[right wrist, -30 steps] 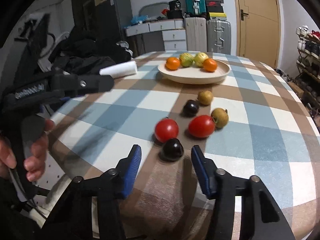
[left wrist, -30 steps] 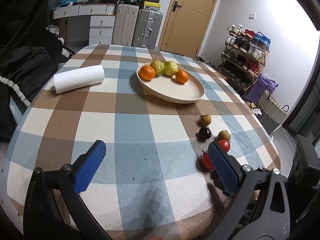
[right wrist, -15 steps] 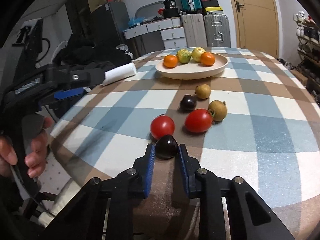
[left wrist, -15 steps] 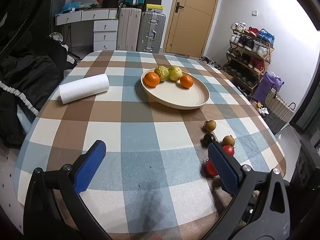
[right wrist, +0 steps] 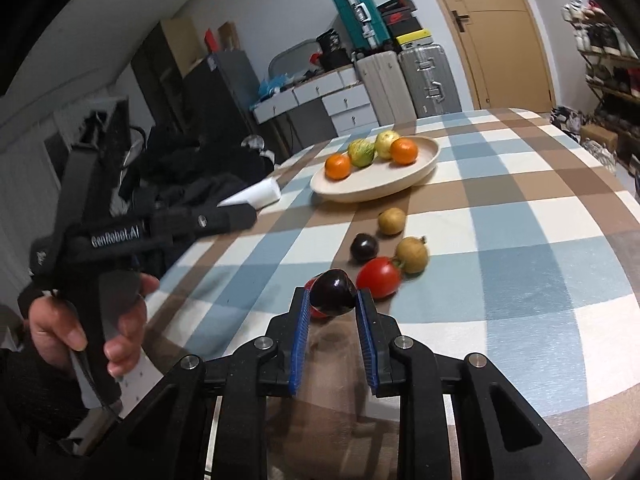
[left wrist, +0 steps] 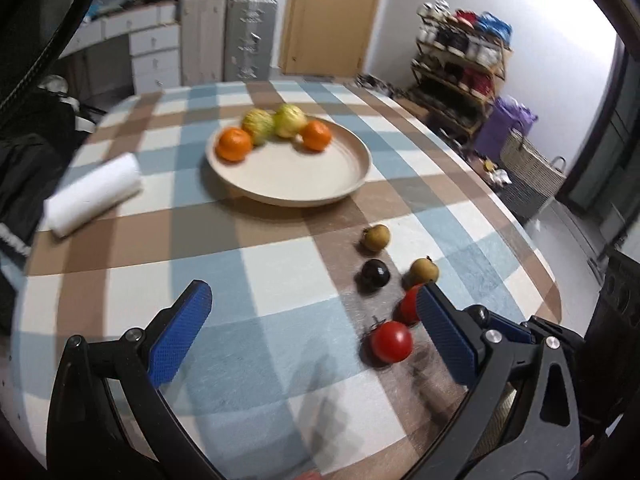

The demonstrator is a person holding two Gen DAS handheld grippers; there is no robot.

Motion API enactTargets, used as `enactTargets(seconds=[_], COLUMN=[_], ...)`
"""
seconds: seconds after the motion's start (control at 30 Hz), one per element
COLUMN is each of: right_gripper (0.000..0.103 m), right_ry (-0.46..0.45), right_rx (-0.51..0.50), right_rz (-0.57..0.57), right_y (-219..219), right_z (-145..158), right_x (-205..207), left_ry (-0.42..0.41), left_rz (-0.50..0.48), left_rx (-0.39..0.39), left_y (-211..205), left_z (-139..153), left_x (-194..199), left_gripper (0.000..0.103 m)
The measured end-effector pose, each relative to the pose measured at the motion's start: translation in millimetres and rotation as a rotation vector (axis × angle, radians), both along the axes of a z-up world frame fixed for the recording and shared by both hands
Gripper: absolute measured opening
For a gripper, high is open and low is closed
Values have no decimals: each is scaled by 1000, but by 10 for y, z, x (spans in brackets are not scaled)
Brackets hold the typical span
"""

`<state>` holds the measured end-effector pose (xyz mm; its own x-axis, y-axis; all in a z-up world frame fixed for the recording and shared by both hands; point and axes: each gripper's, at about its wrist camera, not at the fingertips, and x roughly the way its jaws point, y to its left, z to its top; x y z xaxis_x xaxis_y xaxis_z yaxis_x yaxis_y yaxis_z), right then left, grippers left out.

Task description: Organize fruits

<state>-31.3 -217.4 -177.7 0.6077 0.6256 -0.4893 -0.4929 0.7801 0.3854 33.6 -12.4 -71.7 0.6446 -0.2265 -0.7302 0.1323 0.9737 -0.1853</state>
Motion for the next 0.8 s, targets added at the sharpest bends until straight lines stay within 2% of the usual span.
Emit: enactTargets(seconds=[0.13,0.3,0.43,0.5,0.6,0.8], right_gripper=[24,24,24,24,24,24], right_ry=[8,-7,-22,-28,-26,-38], right_rx=[32,61,57,57,58,57], right_rz=[-20,-11,-2,-1,0,12], right_y=[-114,-175,-185,-204,-223,-239], right_z=[-4,29,59,65,66,91], right_x=[45,61,84,86,126,186], left_ry=[76,122,151,173,201,239], left_rz=[-80,-138,-174,-181,-197,-235], left_rx=[-59,-69,-52,-74,-109,-121], left_y=[-112,-283,-381,-373,-369,-423], left_z=[-113,-218,-274,-307,-355,-445], left_x=[259,524,680,743,800,862], left_gripper=[102,100,86,82,70,50])
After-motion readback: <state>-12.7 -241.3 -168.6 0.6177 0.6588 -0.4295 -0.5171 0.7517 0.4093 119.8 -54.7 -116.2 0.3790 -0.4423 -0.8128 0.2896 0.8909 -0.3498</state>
